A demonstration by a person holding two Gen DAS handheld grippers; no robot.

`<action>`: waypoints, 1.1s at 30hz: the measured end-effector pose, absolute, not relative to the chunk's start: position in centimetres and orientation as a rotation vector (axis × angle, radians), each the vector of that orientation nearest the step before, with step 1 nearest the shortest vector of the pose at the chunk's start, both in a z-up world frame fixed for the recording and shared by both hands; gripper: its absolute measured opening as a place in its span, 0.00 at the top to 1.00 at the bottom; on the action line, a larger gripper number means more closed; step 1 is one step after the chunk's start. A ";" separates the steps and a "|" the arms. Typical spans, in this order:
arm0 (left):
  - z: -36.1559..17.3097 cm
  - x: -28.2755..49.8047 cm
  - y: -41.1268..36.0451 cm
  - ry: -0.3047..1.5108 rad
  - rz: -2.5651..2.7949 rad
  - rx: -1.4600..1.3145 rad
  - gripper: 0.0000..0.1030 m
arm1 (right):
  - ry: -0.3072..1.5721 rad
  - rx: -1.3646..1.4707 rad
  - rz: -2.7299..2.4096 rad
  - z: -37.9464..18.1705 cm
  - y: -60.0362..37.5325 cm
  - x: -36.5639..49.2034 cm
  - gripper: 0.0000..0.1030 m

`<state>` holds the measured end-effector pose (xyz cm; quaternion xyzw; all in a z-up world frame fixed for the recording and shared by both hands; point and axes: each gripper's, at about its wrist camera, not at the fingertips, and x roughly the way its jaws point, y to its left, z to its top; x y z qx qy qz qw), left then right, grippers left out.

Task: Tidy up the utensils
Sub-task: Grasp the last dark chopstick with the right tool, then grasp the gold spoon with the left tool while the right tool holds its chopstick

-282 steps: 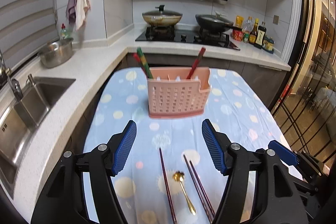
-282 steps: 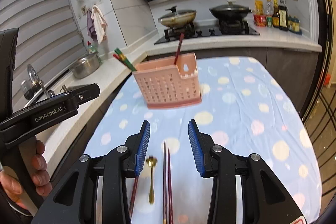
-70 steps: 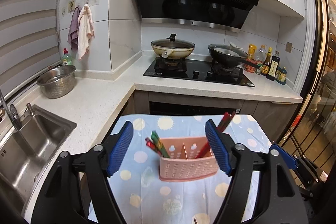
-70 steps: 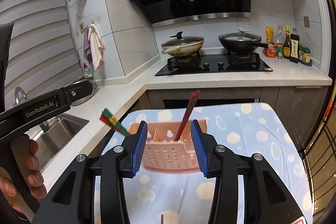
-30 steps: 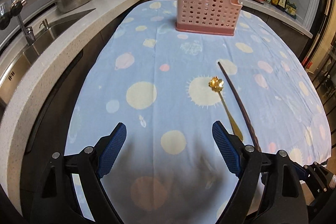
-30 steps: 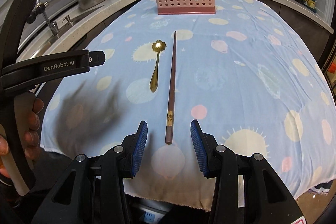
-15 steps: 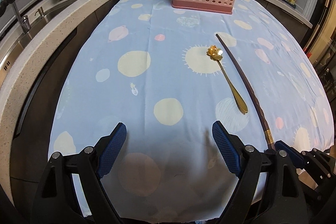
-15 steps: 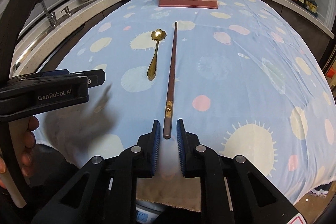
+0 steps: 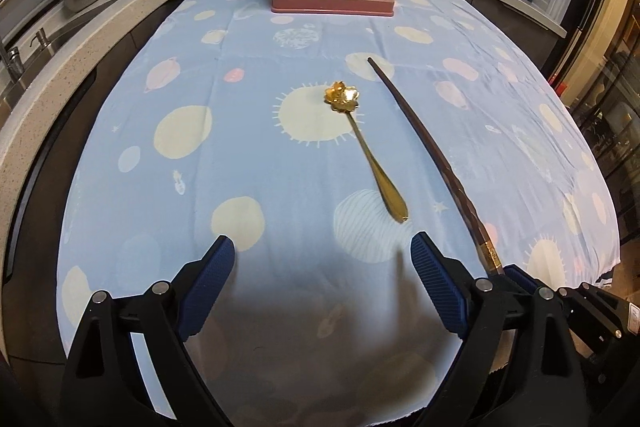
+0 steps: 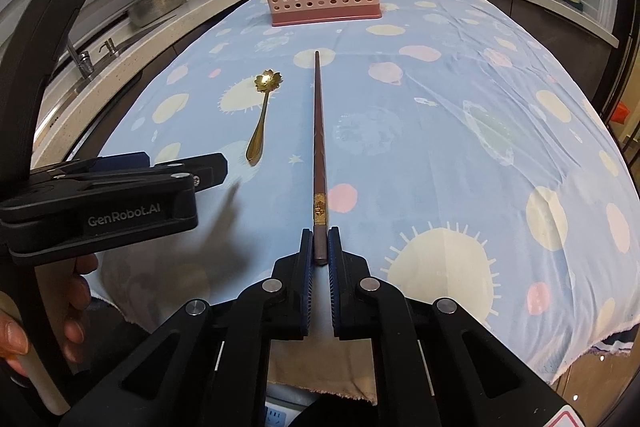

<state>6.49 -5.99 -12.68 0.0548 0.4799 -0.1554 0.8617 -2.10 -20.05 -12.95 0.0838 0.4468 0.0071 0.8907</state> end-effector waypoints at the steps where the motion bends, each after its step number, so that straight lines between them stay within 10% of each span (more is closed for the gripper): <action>1: -12.8 6.7 -6.4 1.007 -0.331 0.118 0.17 | 0.926 0.177 0.012 -12.9 -20.2 -2.1 0.93; 13: -13.9 8.1 -8.6 0.998 -0.345 0.151 0.36 | 0.931 0.217 0.002 -13.3 -21.0 -2.3 0.93; 21: -13.5 8.0 -7.9 1.001 -0.395 0.122 0.90 | 0.932 0.219 0.003 -13.3 -20.9 -2.2 0.93; 33: -11.2 6.5 -6.4 0.980 -0.418 0.068 0.90 | 0.894 0.231 0.008 -11.6 -20.8 -2.7 0.93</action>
